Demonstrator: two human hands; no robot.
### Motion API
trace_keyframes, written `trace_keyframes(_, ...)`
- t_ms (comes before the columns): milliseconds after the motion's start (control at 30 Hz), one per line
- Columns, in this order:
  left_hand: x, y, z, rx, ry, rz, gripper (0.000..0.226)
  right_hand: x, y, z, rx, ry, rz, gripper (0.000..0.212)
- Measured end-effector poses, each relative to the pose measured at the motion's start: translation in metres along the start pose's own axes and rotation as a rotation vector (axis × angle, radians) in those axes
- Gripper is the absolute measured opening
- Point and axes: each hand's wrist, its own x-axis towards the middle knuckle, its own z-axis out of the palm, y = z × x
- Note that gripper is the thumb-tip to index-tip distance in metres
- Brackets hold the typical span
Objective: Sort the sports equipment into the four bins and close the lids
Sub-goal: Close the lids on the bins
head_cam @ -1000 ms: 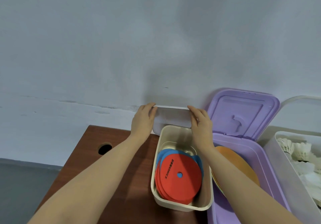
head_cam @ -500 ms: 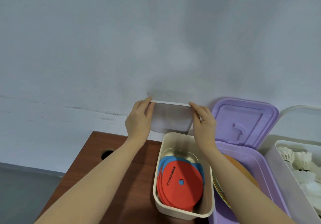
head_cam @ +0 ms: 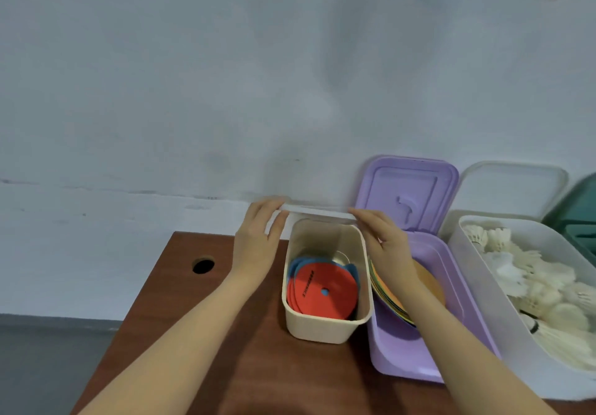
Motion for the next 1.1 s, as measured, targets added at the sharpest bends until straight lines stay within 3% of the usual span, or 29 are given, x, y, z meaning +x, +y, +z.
trace_keyframes(167,-0.039,-0.007,-0.003,0.053,-0.174,0.033,0.025,-0.048,0.002,-0.015,-0.127,-0.089,-0.023,0.029)
trace_keyframes(367,-0.078,-0.029,-0.009,0.211,-0.418,0.171,0.044,-0.096,0.022,-0.011,-0.252,-0.201,-0.018,0.033)
trace_keyframes(533,-0.102,-0.042,-0.001,0.246,-0.527,0.176,0.022,-0.120,0.039,-0.009,-0.291,-0.259,-0.022,0.031)
trace_keyframes(900,-0.118,-0.047,0.018,0.205,-0.539,0.086,0.017,-0.150,0.064,-0.003,-0.269,-0.292,0.176,0.022)
trace_keyframes(1100,-0.122,-0.047,0.017,0.158,-0.491,0.065,0.015,-0.152,0.063,-0.002,-0.253,-0.268,0.173,0.022)
